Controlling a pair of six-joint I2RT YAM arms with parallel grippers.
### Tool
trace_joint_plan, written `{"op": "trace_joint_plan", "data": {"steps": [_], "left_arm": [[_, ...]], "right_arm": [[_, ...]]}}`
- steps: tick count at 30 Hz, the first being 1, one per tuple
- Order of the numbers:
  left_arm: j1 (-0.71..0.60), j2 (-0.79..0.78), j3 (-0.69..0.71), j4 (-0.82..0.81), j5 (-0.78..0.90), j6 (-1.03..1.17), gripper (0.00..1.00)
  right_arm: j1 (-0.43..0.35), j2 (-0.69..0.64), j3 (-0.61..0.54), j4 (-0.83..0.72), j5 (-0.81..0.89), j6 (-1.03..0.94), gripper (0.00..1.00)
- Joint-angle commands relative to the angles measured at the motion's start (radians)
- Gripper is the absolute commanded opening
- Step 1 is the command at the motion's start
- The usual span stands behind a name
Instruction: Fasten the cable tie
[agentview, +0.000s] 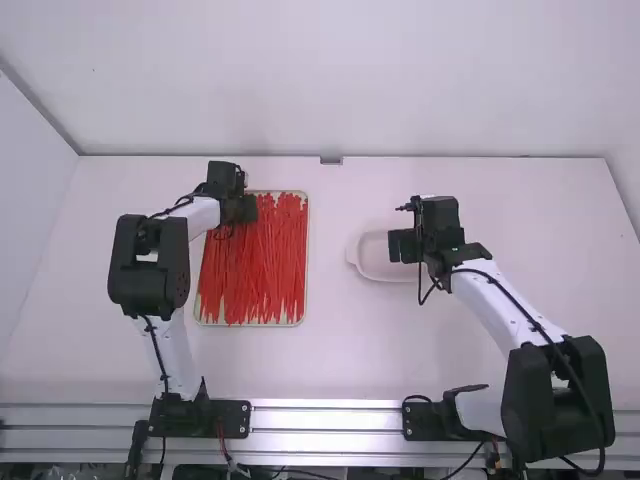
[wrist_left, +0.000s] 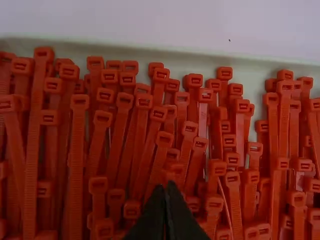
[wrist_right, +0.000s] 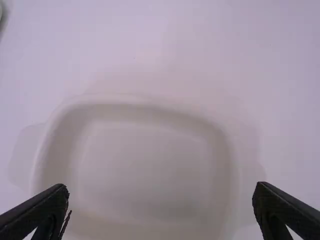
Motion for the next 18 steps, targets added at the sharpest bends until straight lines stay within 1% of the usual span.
{"op": "trace_joint_plan", "data": {"steps": [1, 18], "left_arm": [[0.004, 0.012, 0.012, -0.004, 0.001, -0.002, 0.02], [0.004, 0.006, 0.013, 0.006, 0.005, -0.003, 0.01]], "right_arm": [[0.001, 0.003, 0.030, -0.003, 0.006, 0.004, 0.98], [0.002, 0.003, 0.030, -0.004, 0.006, 0.004, 0.98]]}}
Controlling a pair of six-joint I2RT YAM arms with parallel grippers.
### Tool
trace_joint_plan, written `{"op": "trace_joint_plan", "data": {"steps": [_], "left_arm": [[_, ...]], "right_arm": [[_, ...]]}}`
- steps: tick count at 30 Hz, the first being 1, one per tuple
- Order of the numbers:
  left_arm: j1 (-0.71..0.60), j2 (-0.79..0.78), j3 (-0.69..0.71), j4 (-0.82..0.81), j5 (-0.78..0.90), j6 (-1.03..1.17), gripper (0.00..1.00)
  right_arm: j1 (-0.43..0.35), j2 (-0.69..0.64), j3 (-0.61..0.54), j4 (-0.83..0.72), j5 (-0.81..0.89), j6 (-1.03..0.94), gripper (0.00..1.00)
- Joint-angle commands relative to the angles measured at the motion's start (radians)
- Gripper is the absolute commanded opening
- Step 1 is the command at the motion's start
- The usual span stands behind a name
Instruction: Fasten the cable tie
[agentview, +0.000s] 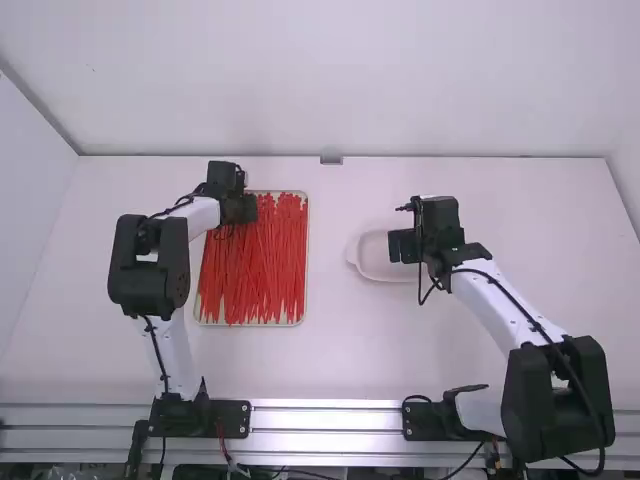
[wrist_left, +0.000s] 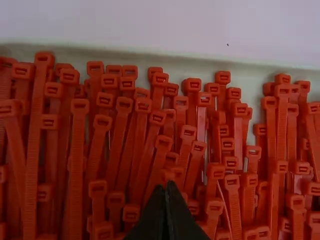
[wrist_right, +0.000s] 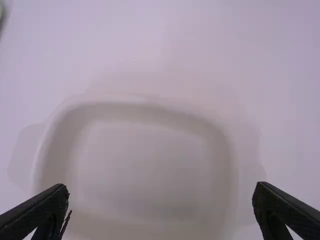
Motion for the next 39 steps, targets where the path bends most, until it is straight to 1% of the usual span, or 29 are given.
{"op": "trace_joint_plan", "data": {"steps": [1, 11, 24, 29, 30, 31, 32, 33, 37, 38, 39], "left_arm": [[0.004, 0.002, 0.013, -0.005, 0.005, -0.002, 0.01], [0.004, -0.055, 0.013, -0.016, 0.005, -0.002, 0.01], [0.004, -0.175, 0.013, -0.005, 0.005, -0.002, 0.01], [0.004, -0.183, 0.013, -0.013, 0.005, -0.002, 0.02], [0.004, -0.183, 0.013, -0.020, 0.005, -0.002, 0.04], [0.004, -0.182, 0.013, -0.032, 0.005, -0.002, 0.11], [0.004, -0.182, 0.013, -0.039, 0.005, -0.002, 0.16], [0.004, -0.182, 0.013, -0.044, 0.005, -0.002, 0.17], [0.004, -0.176, 0.011, -0.060, 0.005, 0.002, 0.17], [0.004, -0.170, 0.011, -0.062, 0.012, 0.003, 0.20], [0.004, -0.166, 0.010, -0.064, 0.013, 0.003, 0.20]], "right_arm": [[0.002, 0.003, 0.030, -0.003, 0.006, 0.001, 0.98], [0.002, 0.003, 0.030, 0.000, 0.006, 0.001, 0.98], [0.001, 0.003, 0.030, 0.000, 0.006, 0.001, 0.98], [0.001, 0.003, 0.030, 0.000, 0.006, 0.001, 0.98], [0.001, 0.003, 0.030, 0.000, 0.007, 0.001, 0.98], [0.001, 0.003, 0.030, 0.000, 0.006, 0.001, 0.98], [0.001, 0.003, 0.030, 0.000, 0.007, 0.001, 0.98], [0.001, 0.003, 0.030, 0.000, 0.007, 0.001, 0.98], [0.001, 0.003, 0.030, 0.000, 0.007, 0.001, 0.98], [0.001, 0.003, 0.030, 0.000, 0.006, 0.001, 0.98], [0.001, 0.003, 0.030, 0.000, 0.006, 0.001, 0.98]]}}
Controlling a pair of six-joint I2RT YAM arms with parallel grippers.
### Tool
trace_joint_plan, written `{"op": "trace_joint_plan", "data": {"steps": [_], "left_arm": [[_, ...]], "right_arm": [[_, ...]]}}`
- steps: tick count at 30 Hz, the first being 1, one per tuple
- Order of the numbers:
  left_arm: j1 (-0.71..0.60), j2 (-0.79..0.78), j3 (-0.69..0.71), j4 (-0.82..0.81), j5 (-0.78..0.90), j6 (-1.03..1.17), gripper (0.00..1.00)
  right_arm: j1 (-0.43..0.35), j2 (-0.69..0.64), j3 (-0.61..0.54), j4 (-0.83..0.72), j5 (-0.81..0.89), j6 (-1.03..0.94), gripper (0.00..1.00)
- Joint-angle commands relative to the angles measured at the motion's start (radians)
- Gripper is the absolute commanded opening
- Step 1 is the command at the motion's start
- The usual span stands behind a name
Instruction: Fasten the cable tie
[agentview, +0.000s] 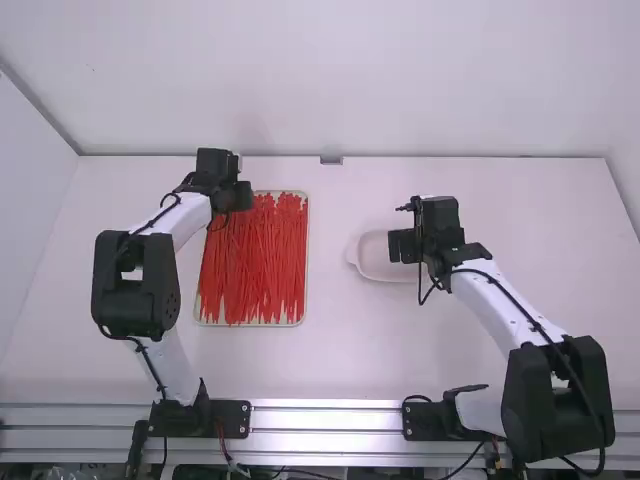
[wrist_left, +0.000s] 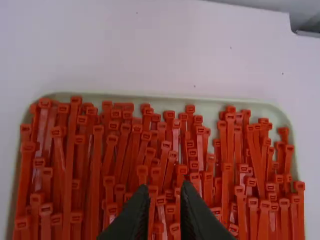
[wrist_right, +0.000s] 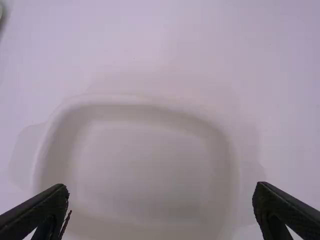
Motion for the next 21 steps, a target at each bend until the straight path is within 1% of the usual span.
{"op": "trace_joint_plan", "data": {"steps": [1, 8, 11, 13, 15, 21], "left_arm": [[0.004, -0.007, 0.005, -0.004, 0.012, 0.008, 0.20], [0.002, 0.021, -0.027, 0.000, 0.011, 0.008, 0.17], [0.005, 0.021, -0.035, -0.035, -0.042, -0.031, 0.18], [0.005, 0.021, -0.035, -0.068, -0.080, -0.044, 0.22], [0.006, 0.021, -0.035, -0.075, -0.080, -0.040, 0.25], [0.006, 0.021, -0.035, -0.142, -0.113, -0.048, 0.26]], "right_arm": [[0.002, 0.003, 0.030, -0.002, 0.006, 0.001, 0.98], [0.002, 0.003, 0.030, -0.005, 0.006, 0.001, 0.98], [0.002, 0.003, 0.030, -0.006, 0.006, 0.001, 0.98], [0.002, 0.003, 0.030, -0.008, 0.006, 0.001, 0.98], [0.002, 0.003, 0.030, -0.008, 0.006, 0.001, 0.98], [0.002, 0.003, 0.030, -0.009, 0.005, 0.005, 0.98]]}}
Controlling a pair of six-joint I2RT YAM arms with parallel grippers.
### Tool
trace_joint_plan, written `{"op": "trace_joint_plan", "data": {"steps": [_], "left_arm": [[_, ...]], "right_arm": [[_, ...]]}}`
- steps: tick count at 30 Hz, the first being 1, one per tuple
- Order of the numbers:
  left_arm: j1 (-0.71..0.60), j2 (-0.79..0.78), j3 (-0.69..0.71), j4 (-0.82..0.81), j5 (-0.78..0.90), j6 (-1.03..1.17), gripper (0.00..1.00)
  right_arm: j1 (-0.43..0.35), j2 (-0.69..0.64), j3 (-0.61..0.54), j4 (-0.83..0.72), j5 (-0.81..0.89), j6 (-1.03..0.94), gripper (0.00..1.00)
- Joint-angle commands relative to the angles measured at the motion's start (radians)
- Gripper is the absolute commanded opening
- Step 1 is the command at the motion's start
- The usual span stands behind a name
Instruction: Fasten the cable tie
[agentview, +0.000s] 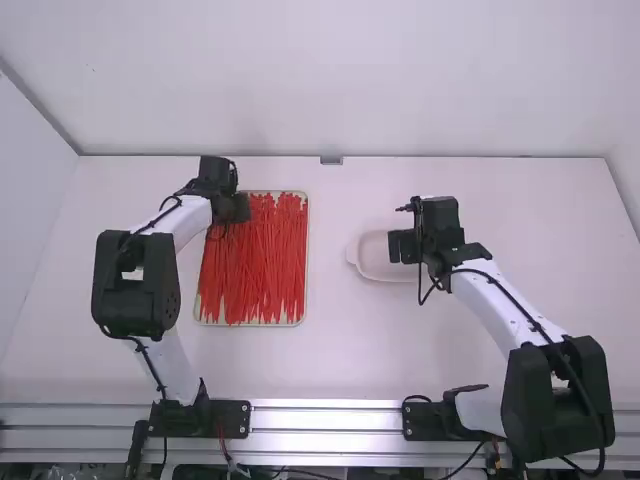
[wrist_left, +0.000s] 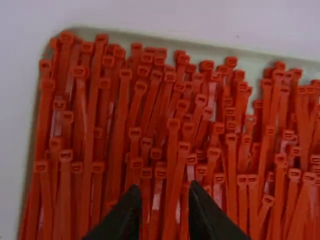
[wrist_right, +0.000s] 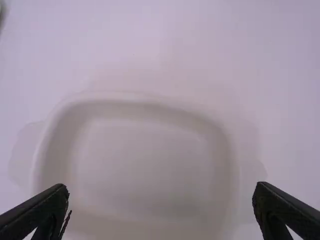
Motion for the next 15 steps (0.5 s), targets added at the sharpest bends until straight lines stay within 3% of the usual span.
{"op": "trace_joint_plan", "data": {"steps": [1, 6, 15], "left_arm": [[0.006, 0.019, -0.005, -0.026, -0.031, -0.013, 0.26], [0.003, 0.019, -0.014, -0.076, -0.074, -0.032, 0.30], [0.033, 0.019, -0.087, -0.004, -0.072, -0.051, 0.33]], "right_arm": [[0.002, 0.003, 0.030, -0.003, 0.005, 0.003, 0.98], [0.002, 0.003, 0.030, -0.004, 0.005, 0.003, 0.98], [0.002, 0.003, 0.030, -0.005, 0.005, 0.003, 0.98]]}}
